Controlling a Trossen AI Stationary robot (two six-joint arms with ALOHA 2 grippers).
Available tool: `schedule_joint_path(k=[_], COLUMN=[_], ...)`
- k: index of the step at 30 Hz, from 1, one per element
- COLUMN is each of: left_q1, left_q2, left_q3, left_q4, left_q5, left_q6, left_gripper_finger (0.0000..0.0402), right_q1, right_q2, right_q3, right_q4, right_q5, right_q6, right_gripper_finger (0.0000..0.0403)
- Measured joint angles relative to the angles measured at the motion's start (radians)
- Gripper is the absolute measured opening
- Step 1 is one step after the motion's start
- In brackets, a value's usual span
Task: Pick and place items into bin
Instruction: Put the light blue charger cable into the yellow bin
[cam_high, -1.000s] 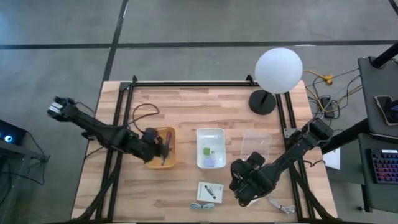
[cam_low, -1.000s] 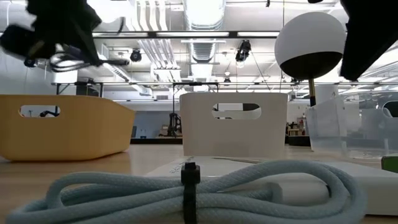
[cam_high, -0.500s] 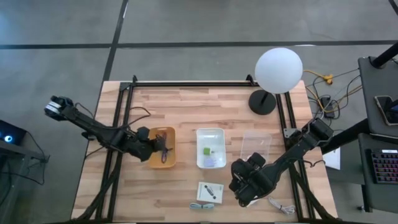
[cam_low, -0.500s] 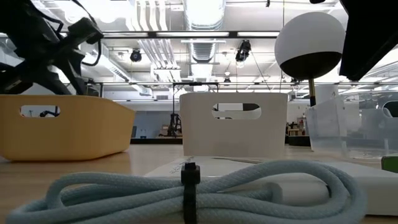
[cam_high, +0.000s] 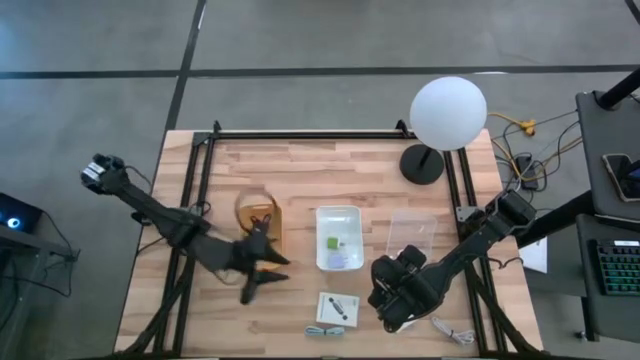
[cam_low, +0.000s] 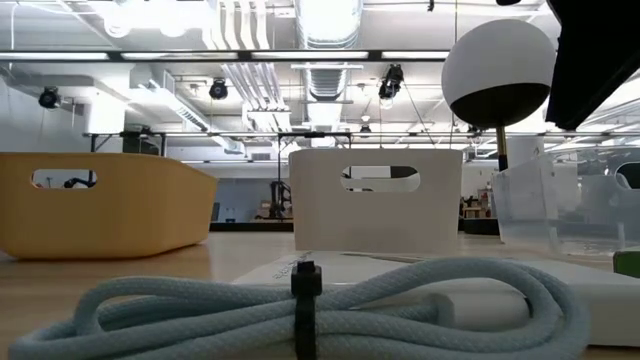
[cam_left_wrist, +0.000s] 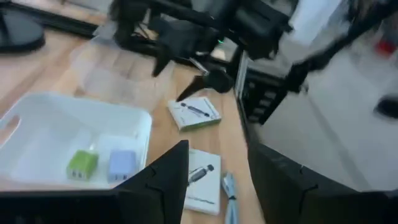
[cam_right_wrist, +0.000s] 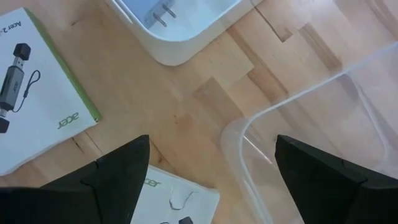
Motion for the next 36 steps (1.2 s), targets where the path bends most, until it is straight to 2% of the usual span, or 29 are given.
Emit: schedule_joint_path(k=[4,7,10,14,24,26,29,36], left_q1=[0.006,-0.013,-0.029,-0.05,-0.118,-0.122,-0.119,-0.105], left_q2=[0.211,0.359,0.48,0.602,0.822,0.864,0.904,0.935], left_q3=[0.161,0.254,0.332,0.416,0.6,0.626,0.641,0.642], left_q4=[-0.208,-0.275,-0.284,-0.275,-0.277,-0.282,-0.283,-0.28], left_q5=[0.046,0.122,0.164,0.169,0.172,0.147,0.109,0.118], left_q6=[0.043,0.103,0.138,0.13,0.123,0.104,0.095,0.05], left_gripper_finger=[0.015,0.015,0.015,0.015,0.015,0.015,0.015,0.015], right_q1=[-0.005,-0.006,-0.006,0.007,0.123,0.142,0.16,0.172], right_q2=[0.0,0.0,0.0,0.0,0.0,0.0,0.0,0.0], right_q3=[0.0,0.0,0.0,0.0,-0.001,-0.002,-0.006,-0.008], right_q4=[0.007,0.01,0.012,0.017,0.016,0.012,0.01,0.006], right_q5=[0.0,-0.002,-0.037,-0.084,-0.082,-0.071,-0.068,-0.068], right_q6=[-0.001,-0.003,-0.005,-0.011,0.051,0.073,0.092,0.086], right_gripper_finger=[0.0329,0.0329,0.0329,0.0329,0.0329,0.0329,0.0329,0.0329])
